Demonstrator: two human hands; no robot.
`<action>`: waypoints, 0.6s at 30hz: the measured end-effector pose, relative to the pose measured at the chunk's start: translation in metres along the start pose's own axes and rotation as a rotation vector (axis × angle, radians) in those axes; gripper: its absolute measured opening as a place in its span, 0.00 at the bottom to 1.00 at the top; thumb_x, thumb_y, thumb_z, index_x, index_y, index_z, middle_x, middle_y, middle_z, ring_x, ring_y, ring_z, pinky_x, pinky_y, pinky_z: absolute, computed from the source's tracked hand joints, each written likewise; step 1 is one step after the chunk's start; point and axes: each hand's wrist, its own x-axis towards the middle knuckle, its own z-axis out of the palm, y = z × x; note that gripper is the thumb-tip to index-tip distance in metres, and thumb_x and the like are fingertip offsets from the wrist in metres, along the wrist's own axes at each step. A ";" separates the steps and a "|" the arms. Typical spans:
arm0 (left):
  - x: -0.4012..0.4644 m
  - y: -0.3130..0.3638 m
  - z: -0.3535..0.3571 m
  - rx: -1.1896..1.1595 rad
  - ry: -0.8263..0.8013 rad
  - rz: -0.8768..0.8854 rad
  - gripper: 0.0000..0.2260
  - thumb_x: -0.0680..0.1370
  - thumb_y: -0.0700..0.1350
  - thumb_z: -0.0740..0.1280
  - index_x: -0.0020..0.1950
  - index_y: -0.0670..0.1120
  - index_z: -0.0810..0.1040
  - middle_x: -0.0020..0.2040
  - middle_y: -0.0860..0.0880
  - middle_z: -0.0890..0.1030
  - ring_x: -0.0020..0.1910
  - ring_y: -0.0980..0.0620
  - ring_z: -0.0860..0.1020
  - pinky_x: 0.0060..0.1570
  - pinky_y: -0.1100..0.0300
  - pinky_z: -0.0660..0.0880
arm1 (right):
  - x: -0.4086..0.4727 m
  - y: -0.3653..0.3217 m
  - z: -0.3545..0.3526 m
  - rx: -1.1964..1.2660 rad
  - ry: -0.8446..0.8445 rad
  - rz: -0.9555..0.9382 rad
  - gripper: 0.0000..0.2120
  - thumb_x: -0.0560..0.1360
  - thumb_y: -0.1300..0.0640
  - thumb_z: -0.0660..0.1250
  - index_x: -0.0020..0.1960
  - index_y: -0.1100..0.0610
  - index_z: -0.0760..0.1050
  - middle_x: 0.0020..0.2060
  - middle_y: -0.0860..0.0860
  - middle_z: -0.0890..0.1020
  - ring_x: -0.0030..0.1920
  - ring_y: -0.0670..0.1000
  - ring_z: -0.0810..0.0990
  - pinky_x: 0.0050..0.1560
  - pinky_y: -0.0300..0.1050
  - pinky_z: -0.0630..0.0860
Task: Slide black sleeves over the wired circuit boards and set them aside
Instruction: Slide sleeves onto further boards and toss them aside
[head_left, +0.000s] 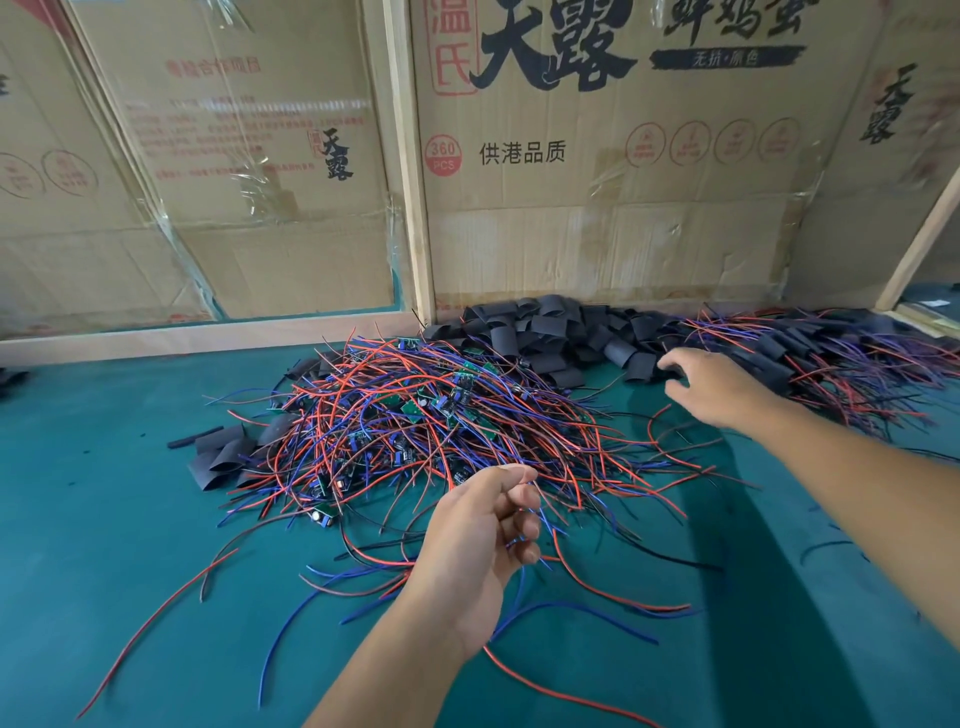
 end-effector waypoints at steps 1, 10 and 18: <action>0.000 0.000 0.000 0.004 -0.001 0.002 0.03 0.76 0.44 0.67 0.48 0.46 0.76 0.36 0.50 0.74 0.28 0.54 0.69 0.27 0.62 0.66 | 0.001 -0.004 0.001 0.028 0.006 0.045 0.19 0.80 0.56 0.62 0.71 0.57 0.69 0.64 0.57 0.79 0.60 0.58 0.78 0.58 0.52 0.74; 0.000 -0.001 -0.001 0.021 -0.021 0.009 0.02 0.76 0.44 0.67 0.46 0.46 0.78 0.37 0.50 0.74 0.29 0.53 0.70 0.28 0.62 0.67 | 0.018 -0.017 0.015 0.271 0.147 0.098 0.19 0.80 0.60 0.56 0.70 0.52 0.69 0.58 0.48 0.84 0.36 0.45 0.79 0.33 0.41 0.72; 0.001 -0.003 -0.001 0.027 -0.043 0.000 0.03 0.77 0.44 0.66 0.45 0.47 0.79 0.37 0.50 0.74 0.29 0.54 0.70 0.28 0.62 0.66 | 0.024 -0.030 0.024 -0.183 -0.031 0.023 0.26 0.80 0.51 0.64 0.76 0.52 0.64 0.64 0.59 0.79 0.62 0.63 0.78 0.56 0.55 0.77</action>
